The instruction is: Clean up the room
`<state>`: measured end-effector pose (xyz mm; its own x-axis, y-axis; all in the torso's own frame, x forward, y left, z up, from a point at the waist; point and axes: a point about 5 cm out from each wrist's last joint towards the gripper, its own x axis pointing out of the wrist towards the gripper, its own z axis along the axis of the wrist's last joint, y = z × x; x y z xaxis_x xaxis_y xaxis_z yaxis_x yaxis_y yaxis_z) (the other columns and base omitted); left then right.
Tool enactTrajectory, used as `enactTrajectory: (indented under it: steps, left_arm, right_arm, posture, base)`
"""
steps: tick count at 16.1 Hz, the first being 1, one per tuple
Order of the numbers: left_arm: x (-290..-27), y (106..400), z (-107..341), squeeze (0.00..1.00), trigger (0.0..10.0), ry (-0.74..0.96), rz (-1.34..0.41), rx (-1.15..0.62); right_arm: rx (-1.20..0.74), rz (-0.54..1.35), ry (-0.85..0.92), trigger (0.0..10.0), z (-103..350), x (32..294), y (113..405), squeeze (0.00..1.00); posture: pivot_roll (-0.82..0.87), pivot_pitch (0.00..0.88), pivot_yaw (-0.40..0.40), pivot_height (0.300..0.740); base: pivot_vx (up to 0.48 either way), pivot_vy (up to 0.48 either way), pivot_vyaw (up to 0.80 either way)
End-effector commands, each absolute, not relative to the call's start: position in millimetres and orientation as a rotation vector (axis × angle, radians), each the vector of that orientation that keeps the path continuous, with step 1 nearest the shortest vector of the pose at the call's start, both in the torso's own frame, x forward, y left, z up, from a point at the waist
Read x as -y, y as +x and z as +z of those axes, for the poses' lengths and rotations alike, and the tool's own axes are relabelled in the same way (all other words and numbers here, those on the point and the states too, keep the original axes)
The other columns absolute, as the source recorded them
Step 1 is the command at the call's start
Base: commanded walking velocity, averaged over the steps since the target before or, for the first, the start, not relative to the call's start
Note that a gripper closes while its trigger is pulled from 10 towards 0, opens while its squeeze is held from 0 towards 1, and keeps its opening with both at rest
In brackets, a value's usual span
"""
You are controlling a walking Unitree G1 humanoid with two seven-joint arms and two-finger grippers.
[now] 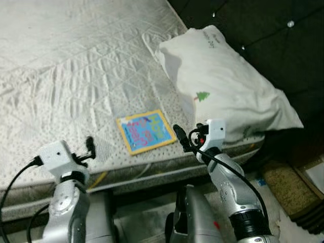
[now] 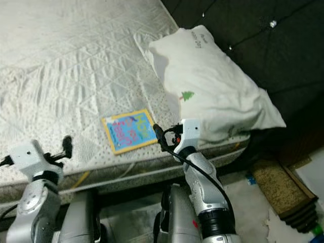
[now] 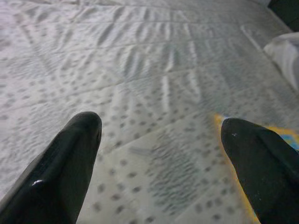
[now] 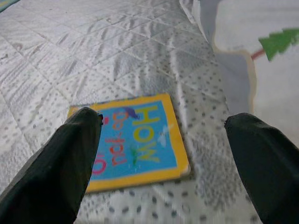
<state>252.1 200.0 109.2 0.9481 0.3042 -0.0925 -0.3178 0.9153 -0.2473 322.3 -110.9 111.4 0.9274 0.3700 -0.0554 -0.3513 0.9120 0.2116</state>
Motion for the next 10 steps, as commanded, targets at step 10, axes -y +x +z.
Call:
enactTrajectory:
  steps: [10]
  left_arm:
    - [-232.8,265.2,96.6,0.0,10.0,-0.236,0.388,-0.172]
  right_arm:
    - [-0.132,0.311,0.159,10.0,105.4,139.1,311.3,0.0]
  posture:
    - [-0.03,0.247,-0.144,0.533]
  base:
    - [0.0,0.0,0.0]
